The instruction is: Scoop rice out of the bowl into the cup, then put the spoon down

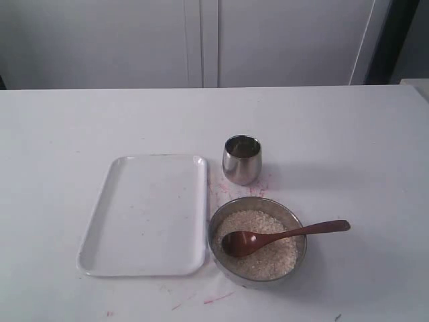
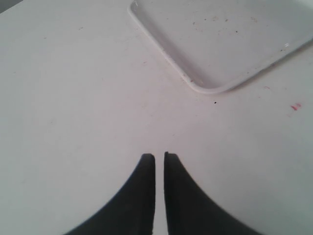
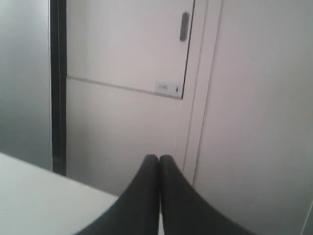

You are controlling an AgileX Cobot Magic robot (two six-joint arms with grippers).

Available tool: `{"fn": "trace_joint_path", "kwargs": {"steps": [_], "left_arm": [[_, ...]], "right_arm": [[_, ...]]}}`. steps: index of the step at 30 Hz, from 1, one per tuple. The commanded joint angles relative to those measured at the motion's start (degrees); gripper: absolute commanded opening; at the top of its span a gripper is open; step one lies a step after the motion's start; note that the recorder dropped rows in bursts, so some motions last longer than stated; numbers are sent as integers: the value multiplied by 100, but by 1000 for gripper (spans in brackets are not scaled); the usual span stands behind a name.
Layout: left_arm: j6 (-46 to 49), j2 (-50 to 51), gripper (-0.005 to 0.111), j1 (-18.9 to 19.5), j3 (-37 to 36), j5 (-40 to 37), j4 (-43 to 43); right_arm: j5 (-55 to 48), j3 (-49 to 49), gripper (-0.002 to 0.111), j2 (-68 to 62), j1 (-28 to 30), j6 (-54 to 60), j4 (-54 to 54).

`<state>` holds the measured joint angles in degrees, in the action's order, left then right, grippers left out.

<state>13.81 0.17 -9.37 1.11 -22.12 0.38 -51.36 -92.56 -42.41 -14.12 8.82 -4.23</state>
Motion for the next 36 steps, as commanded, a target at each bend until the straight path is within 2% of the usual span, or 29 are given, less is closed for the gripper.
{"fn": "trace_joint_path", "kwargs": {"steps": [1,7,15,24,36], "left_arm": [[-33,-17,14,-11,-53,-191,-3],[-33,-17,14,-11,-53,-191,-3],[-33,-17,14,-11,-53,-191,-3],[-33,-17,14,-11,-53,-191,-3],[-33,-17,14,-11,-53,-191,-3]], "right_arm": [[-609,-7,0,-523,-154,217,37],[-1343,-4,0,-1070,-405,1182,207],[-1819,-4,0,-1755,-811,2309,984],[-1860,38,0,-2855,-877,3208,856],[-1695,1905,0,-3718,-877,4422,916]]}}
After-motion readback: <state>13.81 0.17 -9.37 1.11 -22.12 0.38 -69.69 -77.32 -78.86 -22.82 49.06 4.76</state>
